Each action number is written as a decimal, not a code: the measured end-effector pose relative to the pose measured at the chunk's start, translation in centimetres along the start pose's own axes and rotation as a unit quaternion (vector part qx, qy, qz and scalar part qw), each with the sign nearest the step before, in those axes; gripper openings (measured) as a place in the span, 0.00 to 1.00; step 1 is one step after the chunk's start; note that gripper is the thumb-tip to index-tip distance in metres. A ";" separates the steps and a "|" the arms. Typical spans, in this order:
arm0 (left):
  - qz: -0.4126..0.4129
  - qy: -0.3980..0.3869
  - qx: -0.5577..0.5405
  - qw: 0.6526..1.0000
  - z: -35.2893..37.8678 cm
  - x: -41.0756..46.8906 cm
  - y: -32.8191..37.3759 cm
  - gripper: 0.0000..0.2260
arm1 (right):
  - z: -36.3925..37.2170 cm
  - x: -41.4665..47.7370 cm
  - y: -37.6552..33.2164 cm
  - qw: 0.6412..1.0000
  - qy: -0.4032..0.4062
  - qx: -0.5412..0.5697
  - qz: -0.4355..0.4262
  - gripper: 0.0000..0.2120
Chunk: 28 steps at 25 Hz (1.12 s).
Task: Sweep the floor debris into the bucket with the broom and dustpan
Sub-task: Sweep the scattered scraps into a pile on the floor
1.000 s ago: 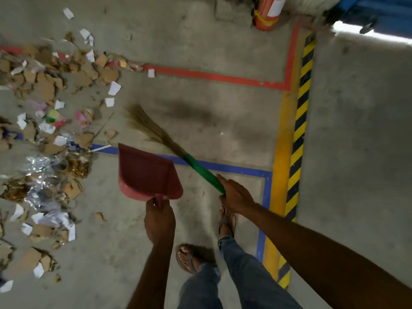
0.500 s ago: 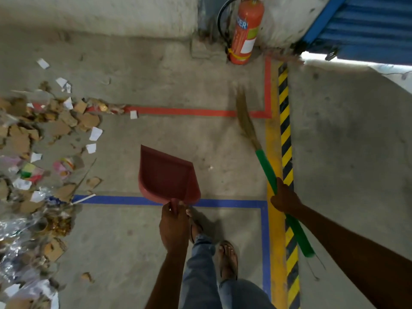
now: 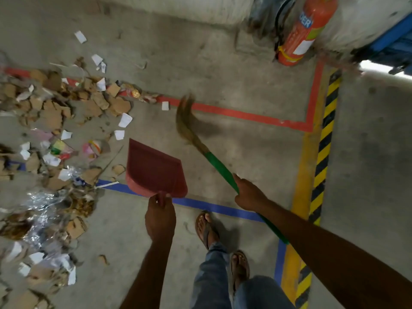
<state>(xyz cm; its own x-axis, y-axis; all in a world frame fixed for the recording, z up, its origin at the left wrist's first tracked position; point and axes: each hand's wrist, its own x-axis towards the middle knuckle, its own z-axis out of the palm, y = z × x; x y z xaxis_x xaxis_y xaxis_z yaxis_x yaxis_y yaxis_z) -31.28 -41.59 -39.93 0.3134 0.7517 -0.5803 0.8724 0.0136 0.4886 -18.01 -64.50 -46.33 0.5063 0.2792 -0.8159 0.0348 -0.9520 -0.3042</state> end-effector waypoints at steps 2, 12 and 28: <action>0.010 0.005 0.001 1.000 -0.5 1.8 2.1 0.16 | -1.3 -0.1 -1.9 0.999 0.043 0.004 -0.023 0.42; -0.038 0.086 -0.035 0.995 2.0 7.1 12.2 0.15 | -14.9 10.3 -2.7 0.994 0.035 -0.092 0.056 0.37; -0.085 0.195 -0.099 0.972 5.3 6.9 25.1 0.17 | -26.6 9.4 1.4 0.955 0.097 -0.201 -0.196 0.43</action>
<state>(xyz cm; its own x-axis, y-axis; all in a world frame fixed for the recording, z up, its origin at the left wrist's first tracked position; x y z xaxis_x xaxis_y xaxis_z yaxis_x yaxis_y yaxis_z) -5.18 -39.55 -35.14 -0.0291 0.9195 -0.3919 0.7984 0.2573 0.5444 9.67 -66.54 -41.34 0.5351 0.6321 -0.5605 0.5628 -0.7615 -0.3216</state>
